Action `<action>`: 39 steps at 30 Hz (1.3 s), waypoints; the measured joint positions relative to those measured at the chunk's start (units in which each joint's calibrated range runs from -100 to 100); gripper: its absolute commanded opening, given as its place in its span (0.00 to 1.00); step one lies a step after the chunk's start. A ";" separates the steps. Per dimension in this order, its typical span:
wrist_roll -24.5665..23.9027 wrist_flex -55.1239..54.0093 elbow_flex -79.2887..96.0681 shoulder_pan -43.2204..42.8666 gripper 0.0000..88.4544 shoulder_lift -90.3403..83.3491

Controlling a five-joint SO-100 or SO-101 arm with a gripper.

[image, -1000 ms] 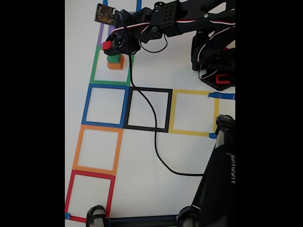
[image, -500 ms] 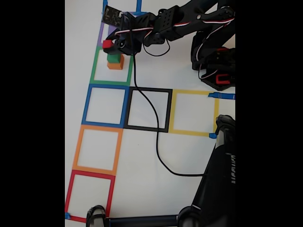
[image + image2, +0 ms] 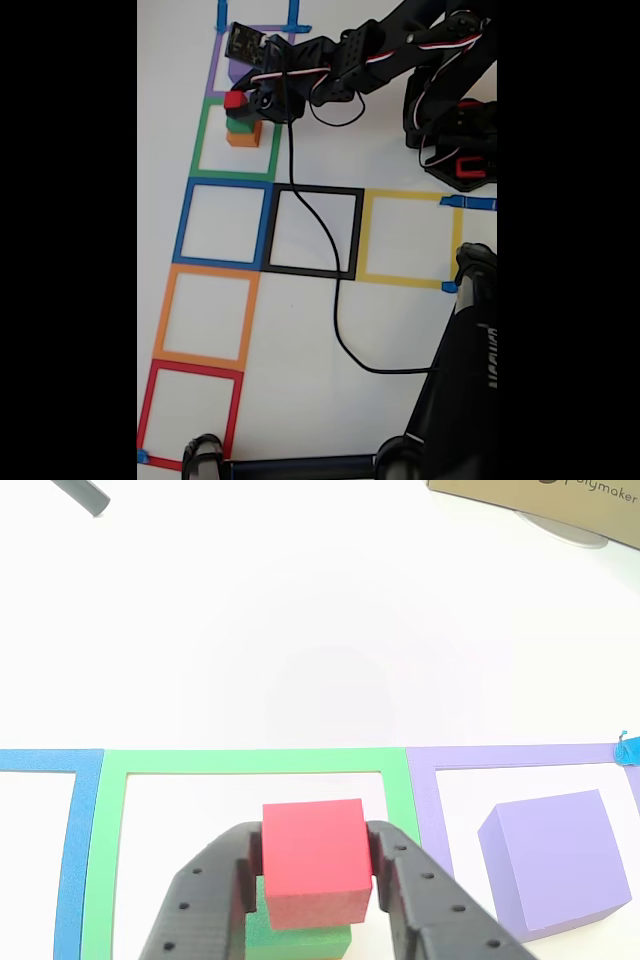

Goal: Tower of hanoi

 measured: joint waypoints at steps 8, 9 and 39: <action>0.00 -1.29 0.00 0.00 0.01 1.27; 0.00 -1.29 0.00 -0.12 0.01 1.27; 0.00 -4.84 1.42 -0.70 0.07 3.80</action>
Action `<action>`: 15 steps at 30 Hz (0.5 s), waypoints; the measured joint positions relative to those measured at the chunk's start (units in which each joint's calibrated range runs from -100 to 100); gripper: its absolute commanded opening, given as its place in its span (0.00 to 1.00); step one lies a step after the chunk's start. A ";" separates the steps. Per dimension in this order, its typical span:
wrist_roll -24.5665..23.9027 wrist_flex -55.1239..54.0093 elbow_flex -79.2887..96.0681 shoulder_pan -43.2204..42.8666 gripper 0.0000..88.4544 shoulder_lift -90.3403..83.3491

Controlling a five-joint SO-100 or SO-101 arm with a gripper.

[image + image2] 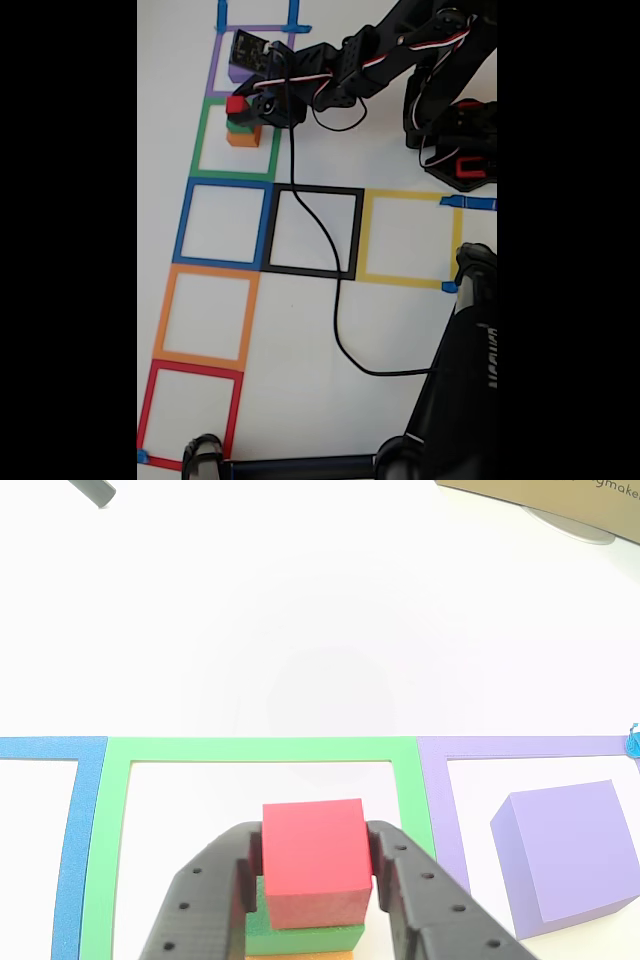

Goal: Tower of hanoi

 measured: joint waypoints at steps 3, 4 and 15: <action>0.00 -0.32 0.00 0.00 0.08 0.08; 0.00 -0.32 0.00 0.00 0.09 0.08; 0.00 -1.37 0.18 0.00 0.19 0.17</action>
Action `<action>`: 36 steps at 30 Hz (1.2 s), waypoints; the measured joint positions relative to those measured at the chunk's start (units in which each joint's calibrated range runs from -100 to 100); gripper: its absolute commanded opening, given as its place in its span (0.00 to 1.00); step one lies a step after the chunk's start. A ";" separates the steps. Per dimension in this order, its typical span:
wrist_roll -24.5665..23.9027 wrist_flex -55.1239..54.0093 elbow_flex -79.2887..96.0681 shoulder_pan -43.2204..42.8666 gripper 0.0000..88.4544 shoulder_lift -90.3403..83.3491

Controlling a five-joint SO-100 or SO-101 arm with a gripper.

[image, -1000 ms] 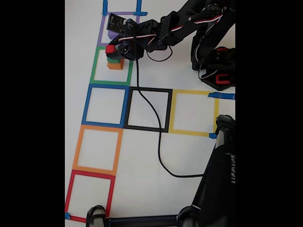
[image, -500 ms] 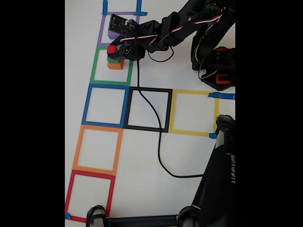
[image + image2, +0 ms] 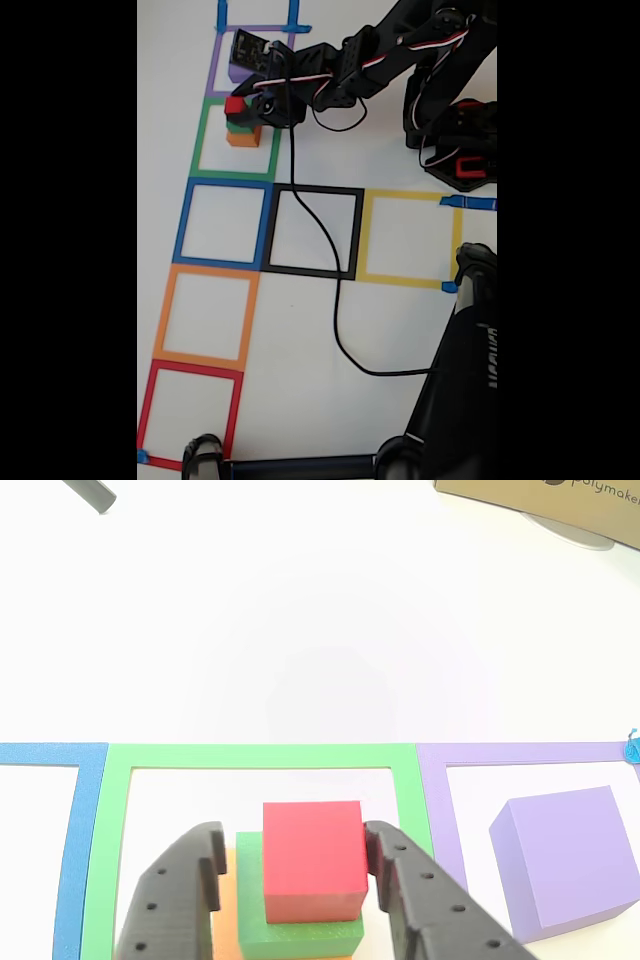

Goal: Tower of hanoi

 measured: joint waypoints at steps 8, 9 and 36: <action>0.00 -0.48 0.53 0.00 0.24 0.00; 0.00 -0.48 0.62 0.00 0.24 0.00; 0.36 66.67 -39.84 5.73 0.00 -20.51</action>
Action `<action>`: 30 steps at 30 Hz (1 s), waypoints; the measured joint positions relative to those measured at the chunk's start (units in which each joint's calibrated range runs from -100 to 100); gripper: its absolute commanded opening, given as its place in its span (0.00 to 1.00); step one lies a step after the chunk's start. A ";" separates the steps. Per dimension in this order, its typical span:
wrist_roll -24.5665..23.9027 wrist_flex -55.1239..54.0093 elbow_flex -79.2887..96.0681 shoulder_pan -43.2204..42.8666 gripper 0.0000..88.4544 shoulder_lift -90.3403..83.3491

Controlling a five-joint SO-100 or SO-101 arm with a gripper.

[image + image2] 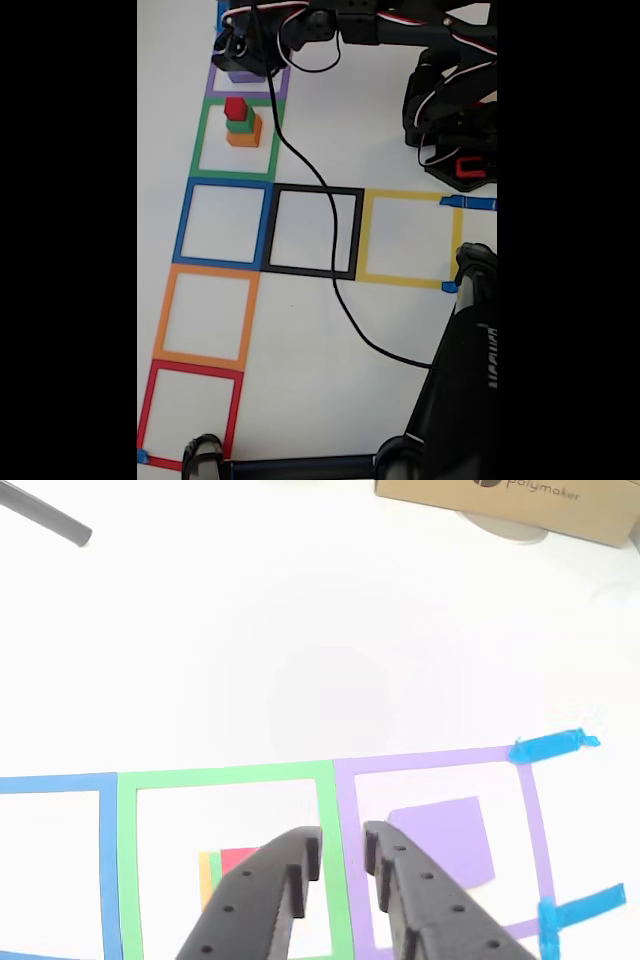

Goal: Tower of hanoi

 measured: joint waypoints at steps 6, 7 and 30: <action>0.00 28.13 -25.32 7.96 0.00 1.18; 0.00 32.08 -28.77 9.60 0.00 1.60; 0.00 30.96 -13.37 29.72 0.29 -3.88</action>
